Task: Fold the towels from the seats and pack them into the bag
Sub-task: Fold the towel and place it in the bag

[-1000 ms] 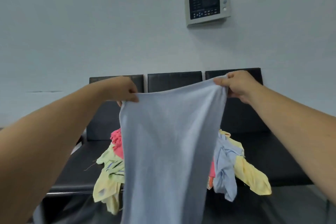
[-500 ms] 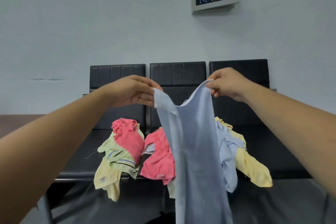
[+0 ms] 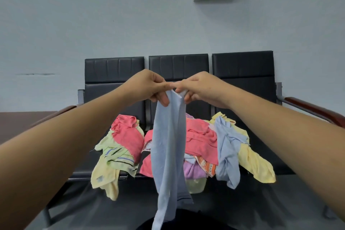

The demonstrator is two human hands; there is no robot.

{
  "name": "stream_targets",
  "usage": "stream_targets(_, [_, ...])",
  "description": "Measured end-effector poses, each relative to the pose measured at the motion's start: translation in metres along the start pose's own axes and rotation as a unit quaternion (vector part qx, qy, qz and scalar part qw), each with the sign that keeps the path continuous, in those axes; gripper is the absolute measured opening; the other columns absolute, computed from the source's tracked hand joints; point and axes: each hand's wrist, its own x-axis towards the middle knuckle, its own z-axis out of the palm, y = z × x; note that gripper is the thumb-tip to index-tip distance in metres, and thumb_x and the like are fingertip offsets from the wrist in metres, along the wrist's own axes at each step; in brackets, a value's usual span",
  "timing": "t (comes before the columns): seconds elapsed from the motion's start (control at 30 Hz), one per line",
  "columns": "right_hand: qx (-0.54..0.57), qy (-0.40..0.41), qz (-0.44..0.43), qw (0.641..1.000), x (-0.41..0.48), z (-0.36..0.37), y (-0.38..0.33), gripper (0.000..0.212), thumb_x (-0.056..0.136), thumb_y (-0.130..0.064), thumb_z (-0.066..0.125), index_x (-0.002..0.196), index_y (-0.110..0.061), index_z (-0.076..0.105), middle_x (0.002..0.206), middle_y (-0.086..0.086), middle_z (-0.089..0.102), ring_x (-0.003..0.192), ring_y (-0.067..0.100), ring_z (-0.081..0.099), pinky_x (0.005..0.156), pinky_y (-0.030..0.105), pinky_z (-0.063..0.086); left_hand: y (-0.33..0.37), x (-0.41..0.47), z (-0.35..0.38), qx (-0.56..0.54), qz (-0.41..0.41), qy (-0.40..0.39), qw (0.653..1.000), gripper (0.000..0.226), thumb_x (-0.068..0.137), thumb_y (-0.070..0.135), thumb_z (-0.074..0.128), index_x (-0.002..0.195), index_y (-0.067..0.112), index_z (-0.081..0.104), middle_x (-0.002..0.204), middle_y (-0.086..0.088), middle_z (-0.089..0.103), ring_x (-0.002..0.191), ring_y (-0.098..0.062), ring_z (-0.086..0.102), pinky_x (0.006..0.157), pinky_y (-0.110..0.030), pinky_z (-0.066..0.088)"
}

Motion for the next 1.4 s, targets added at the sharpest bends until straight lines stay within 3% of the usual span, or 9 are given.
stream_targets(0.07, [-0.033, -0.007, -0.012, 0.999, 0.000, 0.006, 0.004, 0.044, 0.087, -0.045, 0.075, 0.095, -0.002, 0.077, 0.081, 0.005, 0.070, 0.071, 0.014, 0.069, 0.077, 0.027, 0.059, -0.003, 0.003, 0.003, 0.008, -0.003, 0.004, 1.000, 0.042, 0.096, 0.042, 0.062, 0.087, 0.002, 0.072, 0.074, -0.004, 0.077, 0.060, -0.001, 0.059, 0.064, -0.017, 0.049])
stream_targets(0.27, [-0.081, 0.031, -0.026, 0.996, 0.003, 0.013, 0.013, 0.018, 0.097, -0.022, 0.068, 0.093, -0.006, 0.075, 0.086, 0.015, 0.075, 0.063, 0.012, 0.070, 0.058, 0.014, 0.053, -0.015, 0.005, 0.009, -0.002, -0.012, -0.016, 1.000, 0.046, 0.095, 0.043, 0.064, 0.092, -0.002, 0.069, 0.070, -0.008, 0.075, 0.063, -0.009, 0.063, 0.063, -0.020, 0.050])
stream_targets(0.4, [-0.037, 0.080, 0.002, 0.996, 0.005, 0.001, 0.024, 0.018, 0.099, -0.015, 0.064, 0.095, 0.002, 0.070, 0.094, 0.021, 0.074, 0.066, 0.015, 0.068, 0.075, 0.029, 0.060, -0.036, 0.004, 0.005, 0.090, -0.105, -0.136, 0.981, 0.044, 0.093, 0.045, 0.066, 0.097, 0.001, 0.068, 0.077, -0.018, 0.074, 0.067, -0.023, 0.074, 0.057, -0.023, 0.053])
stream_targets(0.53, [-0.081, 0.089, 0.042, 0.992, -0.002, -0.011, 0.043, 0.017, 0.101, -0.016, 0.060, 0.088, -0.007, 0.067, 0.080, 0.007, 0.072, 0.061, 0.007, 0.068, 0.074, 0.030, 0.057, -0.060, 0.001, -0.002, 0.107, -0.154, -0.165, 0.968, 0.028, 0.093, 0.041, 0.067, 0.103, 0.016, 0.073, 0.097, -0.006, 0.078, 0.085, -0.018, 0.076, 0.082, -0.031, 0.061])
stream_targets(0.67, [-0.124, 0.104, 0.047, 0.986, -0.006, -0.011, 0.062, 0.014, 0.100, -0.020, 0.063, 0.090, -0.011, 0.066, 0.075, 0.002, 0.071, 0.057, 0.003, 0.065, 0.064, 0.022, 0.048, -0.062, 0.003, 0.003, 0.104, -0.094, -0.067, 0.988, 0.024, 0.091, 0.039, 0.071, 0.091, 0.016, 0.077, 0.084, 0.006, 0.078, 0.081, -0.006, 0.075, 0.076, -0.016, 0.055])
stream_targets(0.77, [-0.018, 0.158, 0.045, 0.986, -0.006, -0.014, 0.070, 0.011, 0.097, -0.013, 0.067, 0.106, -0.008, 0.062, 0.089, 0.008, 0.072, 0.069, 0.010, 0.067, 0.059, 0.016, 0.053, -0.058, 0.004, 0.010, 0.016, -0.057, -0.010, 0.998, 0.021, 0.091, 0.032, 0.073, 0.091, 0.011, 0.077, 0.086, 0.002, 0.079, 0.083, -0.010, 0.076, 0.079, -0.017, 0.056])
stream_targets(1.07, [0.066, 0.162, 0.077, 0.981, 0.000, -0.008, 0.086, 0.012, 0.099, -0.012, 0.063, 0.102, -0.015, 0.075, 0.102, 0.005, 0.074, 0.091, 0.016, 0.068, 0.082, 0.029, 0.057, -0.076, 0.007, 0.028, -0.040, -0.039, 0.124, 0.991, 0.020, 0.086, 0.023, 0.079, 0.102, 0.013, 0.072, 0.087, -0.005, 0.077, 0.081, -0.016, 0.075, 0.069, -0.013, 0.055])
stream_targets(1.2, [0.248, 0.097, 0.058, 0.962, -0.002, 0.001, 0.089, 0.014, 0.102, -0.009, 0.056, 0.105, -0.007, 0.070, 0.106, 0.011, 0.074, 0.101, 0.025, 0.071, 0.095, 0.037, 0.056, -0.083, 0.005, 0.039, -0.115, -0.074, 0.111, 0.984, 0.019, 0.093, 0.024, 0.072, 0.106, 0.011, 0.076, 0.096, -0.008, 0.078, 0.095, -0.026, 0.074, 0.088, -0.034, 0.060])
stream_targets(1.4, [0.232, -0.102, 0.082, 0.964, -0.001, 0.042, 0.086, 0.015, 0.101, -0.004, 0.056, 0.093, -0.013, 0.065, 0.089, 0.005, 0.066, 0.085, 0.022, 0.064, 0.082, 0.040, 0.053, -0.077, 0.004, 0.061, -0.218, -0.054, 0.035, 0.974, 0.019, 0.094, 0.017, 0.068, 0.104, 0.002, 0.075, 0.094, -0.016, 0.076, 0.081, -0.017, 0.070, 0.074, -0.026, 0.059])
